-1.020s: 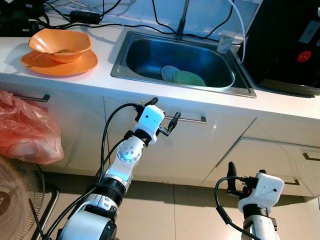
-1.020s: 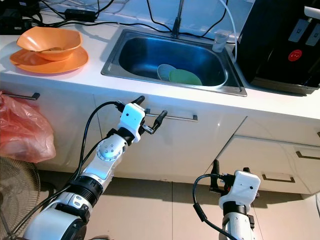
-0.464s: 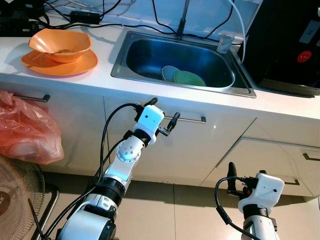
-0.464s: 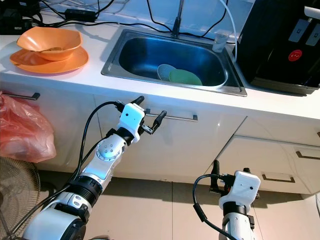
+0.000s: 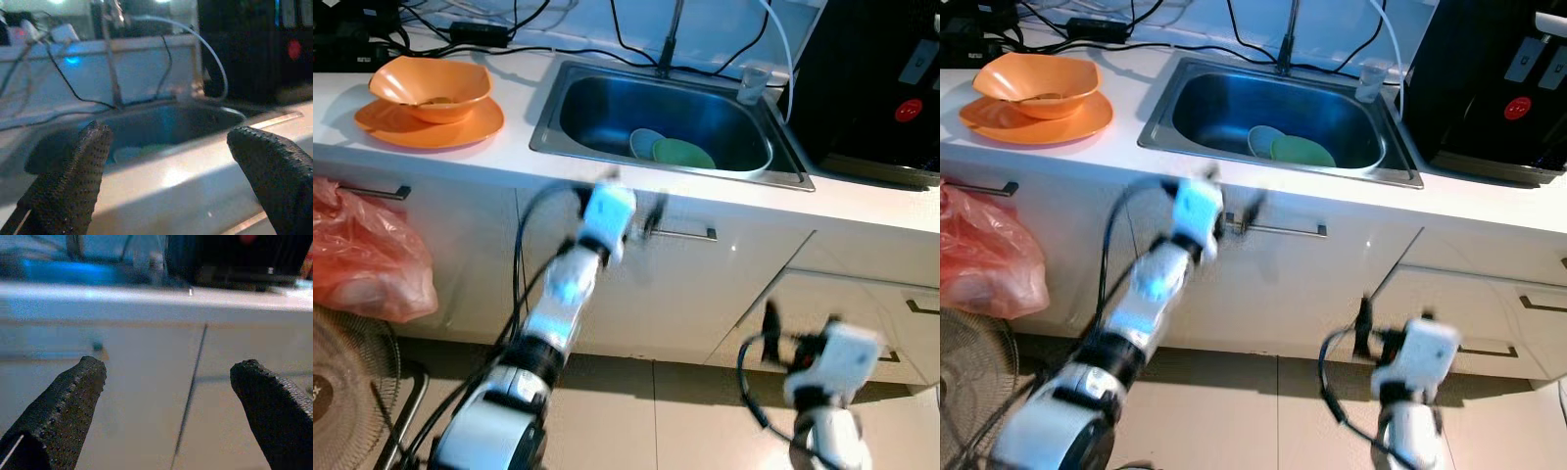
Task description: Kitchen organization
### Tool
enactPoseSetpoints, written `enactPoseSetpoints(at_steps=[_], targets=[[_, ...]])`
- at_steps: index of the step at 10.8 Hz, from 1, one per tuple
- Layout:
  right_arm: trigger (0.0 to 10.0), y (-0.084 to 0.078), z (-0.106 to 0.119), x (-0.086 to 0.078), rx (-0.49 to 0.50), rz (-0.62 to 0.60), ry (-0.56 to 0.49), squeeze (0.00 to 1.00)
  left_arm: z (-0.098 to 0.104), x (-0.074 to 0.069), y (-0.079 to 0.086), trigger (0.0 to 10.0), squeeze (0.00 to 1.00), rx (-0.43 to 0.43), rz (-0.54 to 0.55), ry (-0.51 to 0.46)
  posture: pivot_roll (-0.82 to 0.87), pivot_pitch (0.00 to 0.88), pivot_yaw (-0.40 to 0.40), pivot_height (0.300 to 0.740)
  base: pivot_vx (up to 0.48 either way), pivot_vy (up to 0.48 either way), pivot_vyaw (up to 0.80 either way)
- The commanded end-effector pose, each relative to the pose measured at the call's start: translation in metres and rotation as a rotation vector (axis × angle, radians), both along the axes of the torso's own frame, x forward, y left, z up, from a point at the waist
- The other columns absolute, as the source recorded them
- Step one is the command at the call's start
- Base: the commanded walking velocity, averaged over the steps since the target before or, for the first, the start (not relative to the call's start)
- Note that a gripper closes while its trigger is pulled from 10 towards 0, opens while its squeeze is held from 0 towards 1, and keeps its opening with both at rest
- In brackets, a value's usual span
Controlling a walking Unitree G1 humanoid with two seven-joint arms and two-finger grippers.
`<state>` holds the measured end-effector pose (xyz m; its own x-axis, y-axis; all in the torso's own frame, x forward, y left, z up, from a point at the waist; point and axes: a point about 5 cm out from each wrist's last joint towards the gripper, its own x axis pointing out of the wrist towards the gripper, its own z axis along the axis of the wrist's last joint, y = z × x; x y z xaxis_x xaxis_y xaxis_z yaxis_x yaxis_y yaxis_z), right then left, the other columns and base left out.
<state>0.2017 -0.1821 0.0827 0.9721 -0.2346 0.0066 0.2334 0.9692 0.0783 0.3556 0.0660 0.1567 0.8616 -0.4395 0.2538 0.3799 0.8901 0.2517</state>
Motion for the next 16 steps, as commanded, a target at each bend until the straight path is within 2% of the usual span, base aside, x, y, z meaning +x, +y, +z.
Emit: enactPoseSetpoints(at_steps=[1,2,4,7,14,16], targets=[[10.0,0.001,0.013,0.005,0.011,0.001,-0.037,0.0,0.009,0.005,0.001,10.0,0.0,-0.023,0.063,-0.012,0.1,0.0,-0.132,0.74,0.0,0.0,0.0],[10.0,0.006,0.027,0.01,0.007,0.023,-0.08,0.0,0.018,0.011,0.003,10.0,0.0,-0.044,0.098,-0.026,0.11,0.0,-0.134,0.74,0.0,0.0,0.0],[10.0,0.011,0.037,0.014,-0.005,0.053,-0.102,0.0,0.023,0.013,0.004,10.0,0.0,-0.054,0.121,-0.033,0.11,0.0,-0.134,0.74,0.0,0.0,0.0],[10.0,0.01,0.036,0.012,-0.005,0.053,-0.077,0.0,0.026,0.02,0.009,10.0,0.0,-0.057,0.171,-0.022,0.1,0.0,-0.134,0.74,0.0,0.0,0.52],[10.0,0.008,0.039,0.013,-0.007,0.045,-0.075,0.0,0.039,0.029,0.008,10.0,0.0,-0.105,0.179,0.001,0.1,0.0,-0.129,0.74,0.0,0.0,0.0],[10.0,0.01,0.04,0.013,-0.006,0.047,-0.08,0.0,0.045,0.029,0.005,10.0,0.0,-0.121,0.163,-0.007,0.1,0.0,-0.126,0.74,0.366,0.0,0.0]])
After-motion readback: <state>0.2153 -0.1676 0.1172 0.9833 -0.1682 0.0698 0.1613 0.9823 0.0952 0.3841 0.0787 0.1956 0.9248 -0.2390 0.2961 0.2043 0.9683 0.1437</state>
